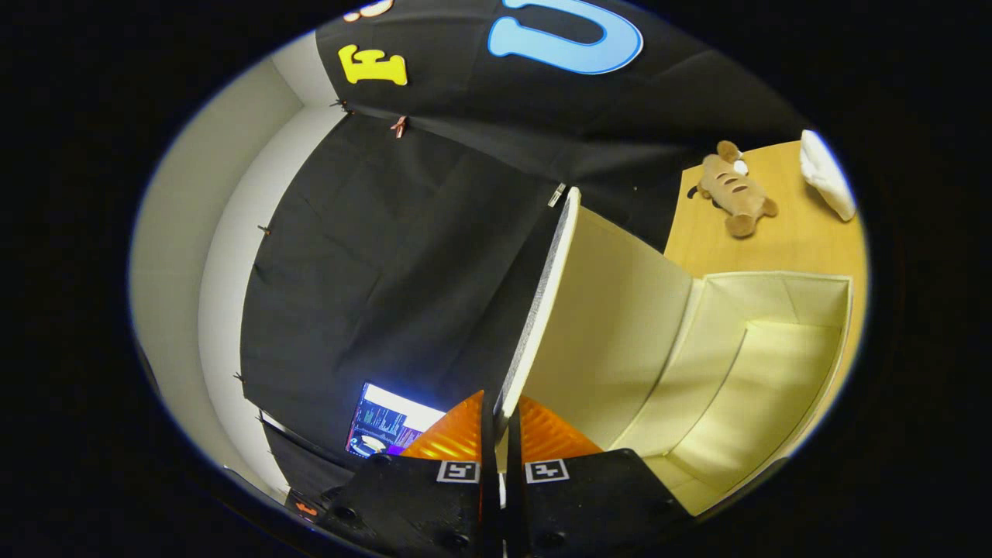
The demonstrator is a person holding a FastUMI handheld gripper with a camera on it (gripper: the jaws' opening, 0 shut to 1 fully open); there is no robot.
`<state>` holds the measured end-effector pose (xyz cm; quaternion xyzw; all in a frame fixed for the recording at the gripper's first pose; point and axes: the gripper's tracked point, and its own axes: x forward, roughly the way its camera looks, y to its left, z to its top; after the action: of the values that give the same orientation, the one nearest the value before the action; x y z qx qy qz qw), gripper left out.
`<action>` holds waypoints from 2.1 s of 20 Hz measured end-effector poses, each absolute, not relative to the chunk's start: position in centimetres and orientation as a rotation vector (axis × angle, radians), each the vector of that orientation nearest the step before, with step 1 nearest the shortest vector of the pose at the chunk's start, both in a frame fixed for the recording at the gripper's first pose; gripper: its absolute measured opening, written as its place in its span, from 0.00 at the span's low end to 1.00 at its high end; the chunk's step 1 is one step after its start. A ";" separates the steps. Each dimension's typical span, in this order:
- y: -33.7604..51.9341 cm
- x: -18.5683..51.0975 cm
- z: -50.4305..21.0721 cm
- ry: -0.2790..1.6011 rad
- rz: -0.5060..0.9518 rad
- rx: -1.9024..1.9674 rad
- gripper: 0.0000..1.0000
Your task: Open the storage box then place both shoes into the box .Put the left shoe in first, then the right shoe, with the right side of both shoes facing outward in a uniform manner.
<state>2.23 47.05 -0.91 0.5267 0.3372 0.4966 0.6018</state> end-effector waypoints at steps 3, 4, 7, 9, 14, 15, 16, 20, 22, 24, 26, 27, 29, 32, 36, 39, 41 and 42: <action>50.4 2.8 -0.3 0.780 1.129 1.206 0.07; 51.3 2.8 -0.4 0.783 1.124 1.197 0.07; 53.6 3.5 -0.5 0.776 1.081 1.147 0.13; 54.5 3.6 -1.1 0.774 1.051 1.131 0.18; 55.0 3.0 -2.9 0.801 1.013 1.054 0.74; 54.9 2.9 -3.1 0.794 1.006 1.044 0.79; 54.9 3.0 -3.3 0.783 0.996 1.038 0.88; 54.2 2.9 -3.6 0.753 0.974 1.014 0.96; 53.1 2.9 -3.4 0.730 0.963 0.995 0.96; 51.4 2.9 -2.9 0.693 0.940 0.978 0.96; 49.0 3.0 -2.7 0.653 0.903 0.949 0.96; 47.6 3.1 -2.5 0.627 0.881 0.926 0.96; 44.3 2.9 -2.2 0.573 0.833 0.867 0.96; 39.0 2.0 -2.4 0.508 0.755 0.769 0.96; 31.9 0.0 -3.8 0.469 0.627 0.664 0.96; 26.6 -2.1 -6.3 0.470 0.514 0.608 0.96; 23.7 -3.5 -8.7 0.497 0.441 0.600 0.96; 22.1 -4.6 -10.0 0.513 0.405 0.592 0.96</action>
<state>-4.56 22.12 -9.98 0.2864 0.2482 0.1962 0.9044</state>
